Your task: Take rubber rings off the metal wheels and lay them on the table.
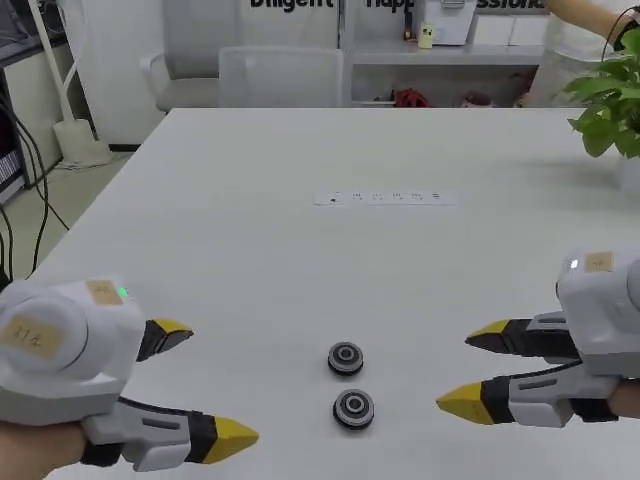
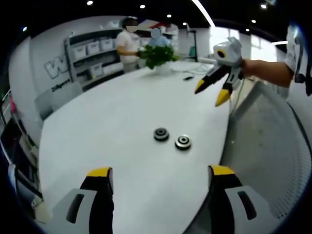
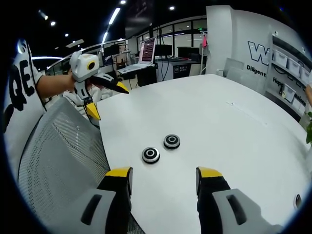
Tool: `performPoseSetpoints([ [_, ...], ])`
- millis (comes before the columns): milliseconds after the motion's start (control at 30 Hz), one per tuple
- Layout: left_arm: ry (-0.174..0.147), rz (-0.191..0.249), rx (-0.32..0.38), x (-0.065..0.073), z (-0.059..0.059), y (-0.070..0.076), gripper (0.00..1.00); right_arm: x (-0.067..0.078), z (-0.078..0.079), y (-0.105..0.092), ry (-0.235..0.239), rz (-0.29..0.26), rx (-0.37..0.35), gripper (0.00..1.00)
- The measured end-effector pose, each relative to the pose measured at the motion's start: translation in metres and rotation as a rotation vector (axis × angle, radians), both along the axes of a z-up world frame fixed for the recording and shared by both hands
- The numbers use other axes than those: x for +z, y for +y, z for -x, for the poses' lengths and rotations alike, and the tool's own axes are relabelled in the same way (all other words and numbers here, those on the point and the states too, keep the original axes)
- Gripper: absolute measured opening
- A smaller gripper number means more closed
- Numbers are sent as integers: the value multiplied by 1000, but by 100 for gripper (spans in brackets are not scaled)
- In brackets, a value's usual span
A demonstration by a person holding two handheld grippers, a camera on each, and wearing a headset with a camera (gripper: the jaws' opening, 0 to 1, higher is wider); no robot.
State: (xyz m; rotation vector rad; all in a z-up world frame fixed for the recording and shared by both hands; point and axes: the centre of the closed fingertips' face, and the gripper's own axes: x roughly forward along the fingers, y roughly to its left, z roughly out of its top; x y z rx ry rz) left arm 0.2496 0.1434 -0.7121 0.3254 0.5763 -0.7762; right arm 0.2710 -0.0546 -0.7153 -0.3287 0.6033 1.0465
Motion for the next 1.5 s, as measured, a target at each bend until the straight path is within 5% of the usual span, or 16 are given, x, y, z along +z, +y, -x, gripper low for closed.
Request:
performPoseSetpoints([
  [1500, 22, -29, -68, -27, -31, -11, 78, -36, -21, 14, -26, 98, 133, 50],
])
